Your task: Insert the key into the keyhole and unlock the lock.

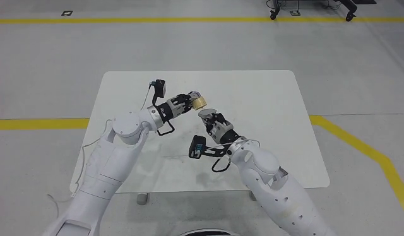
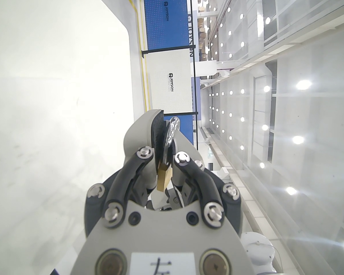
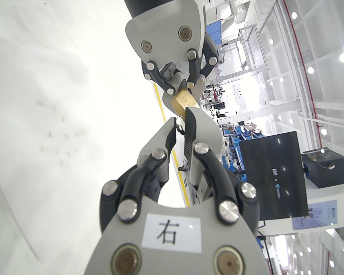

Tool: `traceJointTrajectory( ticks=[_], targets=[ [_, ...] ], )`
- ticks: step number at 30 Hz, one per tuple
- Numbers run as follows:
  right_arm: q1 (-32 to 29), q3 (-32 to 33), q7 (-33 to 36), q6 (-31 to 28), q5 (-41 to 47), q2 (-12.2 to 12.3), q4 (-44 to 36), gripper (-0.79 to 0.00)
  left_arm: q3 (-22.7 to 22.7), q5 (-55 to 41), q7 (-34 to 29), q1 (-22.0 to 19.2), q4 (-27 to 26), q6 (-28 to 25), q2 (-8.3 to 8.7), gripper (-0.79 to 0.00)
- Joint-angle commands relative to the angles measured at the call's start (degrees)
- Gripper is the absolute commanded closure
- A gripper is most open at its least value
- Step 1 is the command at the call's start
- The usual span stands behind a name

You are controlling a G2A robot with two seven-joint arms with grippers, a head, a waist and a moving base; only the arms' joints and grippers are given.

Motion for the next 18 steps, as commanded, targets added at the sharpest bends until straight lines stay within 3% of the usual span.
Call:
traceJointTrajectory(
  ticks=[1, 7, 18],
  targets=[
    [0.20, -0.30, 0.72, 0.77, 0.26, -0.16, 0.30, 0.000, 0.00, -0.02, -0.09, -0.04, 0.10, -0.14, -0.01, 0.000],
    [0.30, 0.07, 0.70, 1.08, 4.83, -0.48, 0.95, 0.000, 0.01, -0.24, -0.65, -0.22, 0.79, -0.82, -0.06, 0.000],
    [0.45, 4.79, -5.75, -4.47, 27.66, -0.70, 2.75, 0.000, 0.14, -0.70, -1.26, -0.31, 1.32, -3.95, -0.23, 0.000]
  ],
)
